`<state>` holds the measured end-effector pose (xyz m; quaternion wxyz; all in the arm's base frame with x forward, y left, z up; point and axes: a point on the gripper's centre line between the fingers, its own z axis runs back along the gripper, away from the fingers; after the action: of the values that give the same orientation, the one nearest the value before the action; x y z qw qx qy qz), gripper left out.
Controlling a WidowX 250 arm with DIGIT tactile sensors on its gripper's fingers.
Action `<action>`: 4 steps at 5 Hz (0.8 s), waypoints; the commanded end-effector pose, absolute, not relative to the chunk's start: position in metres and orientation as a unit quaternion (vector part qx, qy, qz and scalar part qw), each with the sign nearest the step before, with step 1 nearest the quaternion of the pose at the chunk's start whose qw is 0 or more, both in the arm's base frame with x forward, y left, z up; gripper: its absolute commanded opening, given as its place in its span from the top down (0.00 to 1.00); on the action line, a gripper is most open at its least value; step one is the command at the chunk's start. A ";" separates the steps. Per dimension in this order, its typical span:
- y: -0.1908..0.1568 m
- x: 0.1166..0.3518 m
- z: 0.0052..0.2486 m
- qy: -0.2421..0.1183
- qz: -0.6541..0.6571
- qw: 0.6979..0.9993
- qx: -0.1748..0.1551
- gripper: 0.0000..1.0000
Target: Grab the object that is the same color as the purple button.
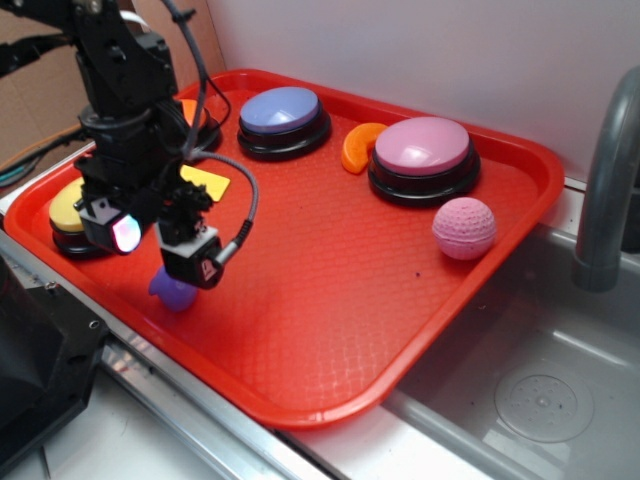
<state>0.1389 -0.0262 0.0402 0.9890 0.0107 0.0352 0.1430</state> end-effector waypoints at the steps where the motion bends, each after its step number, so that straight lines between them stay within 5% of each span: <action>1: -0.021 0.138 0.025 0.040 0.160 0.986 0.008 0.00; 2: -0.021 0.139 0.021 0.042 0.162 0.986 0.006 1.00; 4: -0.030 0.145 0.034 0.039 0.162 0.986 0.004 1.00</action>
<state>0.1397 -0.0268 0.0294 0.9837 0.0092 0.0568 0.1703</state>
